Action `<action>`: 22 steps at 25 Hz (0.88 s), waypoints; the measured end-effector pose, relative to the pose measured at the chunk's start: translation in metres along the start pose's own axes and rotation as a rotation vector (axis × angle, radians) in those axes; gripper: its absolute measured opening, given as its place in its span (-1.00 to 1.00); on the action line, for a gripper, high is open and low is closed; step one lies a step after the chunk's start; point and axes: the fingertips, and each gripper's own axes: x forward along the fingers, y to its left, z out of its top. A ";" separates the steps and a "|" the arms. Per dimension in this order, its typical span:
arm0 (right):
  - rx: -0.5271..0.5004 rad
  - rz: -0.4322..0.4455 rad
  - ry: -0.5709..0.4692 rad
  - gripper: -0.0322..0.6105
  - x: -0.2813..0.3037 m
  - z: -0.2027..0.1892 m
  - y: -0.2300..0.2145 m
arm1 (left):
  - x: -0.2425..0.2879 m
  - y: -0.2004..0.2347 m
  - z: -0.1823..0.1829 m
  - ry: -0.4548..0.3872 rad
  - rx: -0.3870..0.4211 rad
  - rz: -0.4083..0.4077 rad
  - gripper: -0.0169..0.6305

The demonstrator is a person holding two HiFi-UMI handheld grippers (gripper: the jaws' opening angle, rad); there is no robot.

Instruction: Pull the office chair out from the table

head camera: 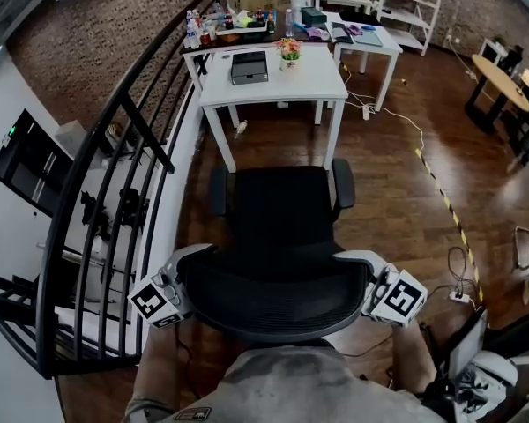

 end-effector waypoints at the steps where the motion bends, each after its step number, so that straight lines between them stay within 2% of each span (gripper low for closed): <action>1: -0.003 -0.002 0.000 -0.30 0.000 -0.001 0.001 | 0.000 -0.001 0.000 -0.002 0.005 0.007 -0.13; 7: 0.000 -0.074 -0.007 -0.10 0.003 0.001 -0.001 | -0.001 -0.003 -0.001 -0.009 0.043 0.049 0.00; 11: 0.003 -0.201 -0.024 0.00 -0.011 0.003 -0.003 | -0.011 -0.007 0.002 -0.018 0.094 0.093 0.01; 13: 0.007 -0.262 -0.022 0.12 -0.016 0.002 -0.004 | -0.026 -0.007 0.008 -0.039 0.122 0.136 0.02; 16: -0.004 -0.356 -0.011 0.22 -0.025 0.001 -0.006 | -0.050 -0.012 0.012 -0.049 0.134 0.182 0.02; 19: 0.009 -0.437 -0.024 0.22 -0.041 0.002 -0.003 | -0.069 -0.029 0.010 -0.038 0.132 0.174 0.02; 22: 0.028 -0.479 -0.026 0.23 -0.050 0.001 0.010 | -0.079 -0.046 0.009 -0.038 0.132 0.153 0.00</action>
